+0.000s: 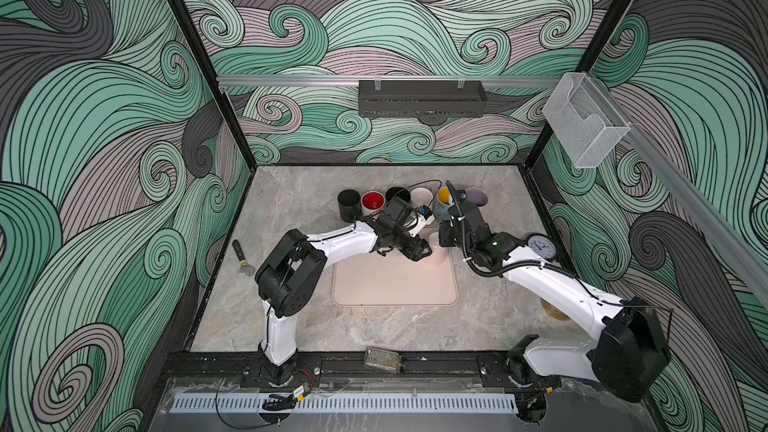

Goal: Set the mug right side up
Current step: 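Move the left gripper over the upside-down pink mug while the right hovers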

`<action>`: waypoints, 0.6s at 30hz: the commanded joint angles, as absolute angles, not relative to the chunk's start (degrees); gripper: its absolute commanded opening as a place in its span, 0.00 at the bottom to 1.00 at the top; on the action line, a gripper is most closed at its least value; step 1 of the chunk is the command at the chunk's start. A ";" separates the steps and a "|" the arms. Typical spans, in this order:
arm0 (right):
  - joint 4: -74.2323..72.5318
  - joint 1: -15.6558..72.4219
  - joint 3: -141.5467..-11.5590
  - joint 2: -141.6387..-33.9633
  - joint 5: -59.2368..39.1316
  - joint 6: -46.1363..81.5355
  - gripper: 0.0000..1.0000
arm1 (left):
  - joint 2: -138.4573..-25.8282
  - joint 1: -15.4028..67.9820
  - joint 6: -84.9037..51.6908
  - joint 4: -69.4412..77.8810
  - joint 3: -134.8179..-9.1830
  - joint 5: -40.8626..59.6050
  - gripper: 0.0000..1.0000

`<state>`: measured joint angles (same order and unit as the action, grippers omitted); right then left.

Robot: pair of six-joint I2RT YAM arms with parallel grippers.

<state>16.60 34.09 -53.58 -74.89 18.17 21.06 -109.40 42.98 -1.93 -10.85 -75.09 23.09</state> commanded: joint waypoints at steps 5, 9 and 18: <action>16.24 33.72 -52.04 -73.24 20.22 20.46 0.35 | -111.03 43.95 -3.55 -10.42 -76.26 24.80 0.61; 16.10 33.75 -51.87 -73.27 20.26 20.50 0.35 | -110.40 44.71 -4.20 -10.33 -75.11 23.26 0.58; 16.26 33.74 -51.93 -73.32 20.74 20.00 0.35 | -111.79 46.67 -1.71 -15.77 -76.30 15.02 0.50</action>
